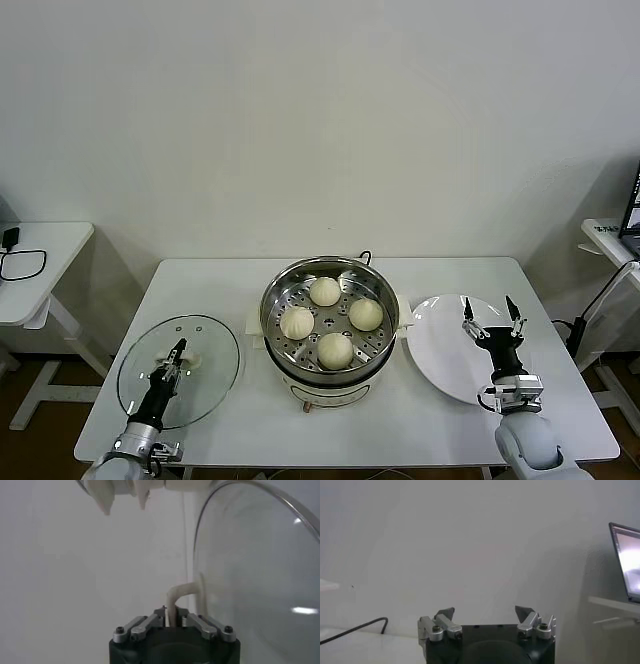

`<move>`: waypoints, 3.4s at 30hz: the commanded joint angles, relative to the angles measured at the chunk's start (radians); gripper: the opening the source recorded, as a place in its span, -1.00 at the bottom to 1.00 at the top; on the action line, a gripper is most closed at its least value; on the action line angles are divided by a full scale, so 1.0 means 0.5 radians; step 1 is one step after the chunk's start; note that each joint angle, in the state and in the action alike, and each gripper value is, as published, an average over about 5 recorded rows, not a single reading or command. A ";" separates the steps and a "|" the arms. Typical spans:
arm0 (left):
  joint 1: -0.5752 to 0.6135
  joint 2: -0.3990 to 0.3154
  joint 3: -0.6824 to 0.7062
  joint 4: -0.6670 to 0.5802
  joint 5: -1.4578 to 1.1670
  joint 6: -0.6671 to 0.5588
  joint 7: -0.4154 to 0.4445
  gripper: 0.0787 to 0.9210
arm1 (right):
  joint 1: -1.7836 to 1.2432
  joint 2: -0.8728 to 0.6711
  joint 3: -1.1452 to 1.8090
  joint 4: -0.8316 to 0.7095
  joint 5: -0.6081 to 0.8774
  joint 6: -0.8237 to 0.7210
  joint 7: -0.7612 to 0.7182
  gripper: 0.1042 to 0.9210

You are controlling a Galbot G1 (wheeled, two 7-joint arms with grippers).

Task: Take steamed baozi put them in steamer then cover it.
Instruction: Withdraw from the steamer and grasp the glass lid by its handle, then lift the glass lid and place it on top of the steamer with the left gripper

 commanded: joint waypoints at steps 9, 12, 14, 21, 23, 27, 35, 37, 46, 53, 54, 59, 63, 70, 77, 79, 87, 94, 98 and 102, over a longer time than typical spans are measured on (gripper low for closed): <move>0.028 0.251 -0.166 -1.157 -0.369 0.371 0.422 -0.73 | -0.194 0.109 0.022 0.015 -0.025 0.033 -0.080 0.76; -0.030 0.250 -0.055 -1.403 -0.339 0.482 0.567 -0.73 | -0.227 0.143 0.039 0.017 -0.037 0.052 -0.091 0.76; -0.048 0.242 0.078 -1.554 -0.339 0.581 0.663 -0.73 | -0.239 0.158 0.051 0.013 -0.041 0.062 -0.096 0.76; -0.185 0.100 0.768 -1.766 -0.258 0.961 0.919 -0.73 | -0.251 0.178 0.065 -0.037 -0.070 0.083 -0.100 0.76; -0.244 0.039 0.939 -1.742 -0.189 1.047 0.994 -0.73 | -0.252 0.188 0.065 -0.041 -0.079 0.082 -0.099 0.76; -0.366 -0.078 1.198 -1.631 -0.017 1.173 1.161 -0.73 | -0.243 0.216 0.065 -0.053 -0.094 0.083 -0.099 0.76; -0.523 -0.223 1.437 -1.361 0.304 1.314 1.477 -0.73 | -0.211 0.267 0.058 -0.096 -0.115 0.089 -0.096 0.76; -0.549 -0.254 1.477 -1.304 0.360 1.342 1.513 -0.73 | -0.204 0.272 0.057 -0.107 -0.116 0.089 -0.095 0.76; -0.624 -0.418 1.566 -1.086 0.576 1.362 1.533 -0.73 | -0.177 0.277 0.066 -0.134 -0.113 0.086 -0.094 0.76; -0.627 -0.518 1.555 -0.972 0.693 1.377 1.550 -0.73 | -0.167 0.289 0.064 -0.144 -0.116 0.084 -0.095 0.76; -0.625 -0.528 1.552 -0.958 0.701 1.379 1.551 -0.73 | -0.166 0.293 0.063 -0.146 -0.118 0.084 -0.095 0.76; -0.622 -0.556 1.538 -0.908 0.710 1.387 1.546 -0.73 | -0.162 0.309 0.062 -0.146 -0.125 0.084 -0.095 0.76; -0.622 -0.565 1.534 -0.891 0.709 1.387 1.532 -0.73 | -0.157 0.312 0.061 -0.151 -0.126 0.084 -0.095 0.76; -0.634 -0.584 1.513 -0.832 0.705 1.387 1.509 -0.73 | -0.148 0.310 0.061 -0.154 -0.125 0.083 -0.095 0.76; -0.626 -0.585 1.508 -0.792 0.701 1.391 1.477 -0.73 | -0.137 0.309 0.058 -0.159 -0.125 0.083 -0.094 0.76; -0.625 -0.585 1.506 -0.781 0.699 1.393 1.464 -0.73 | -0.135 0.309 0.058 -0.159 -0.124 0.082 -0.093 0.76; -0.624 -0.582 1.485 -0.764 0.700 1.388 1.441 -0.73 | -0.133 0.305 0.056 -0.159 -0.125 0.082 -0.094 0.76; -0.621 -0.583 1.479 -0.756 0.702 1.380 1.427 -0.73 | -0.127 0.309 0.052 -0.158 -0.125 0.081 -0.094 0.76; -0.621 -0.585 1.477 -0.748 0.704 1.376 1.417 -0.73 | -0.123 0.310 0.051 -0.159 -0.124 0.081 -0.094 0.76; -0.617 -0.588 1.469 -0.736 0.716 1.368 1.408 -0.73 | -0.120 0.308 0.050 -0.159 -0.123 0.081 -0.094 0.76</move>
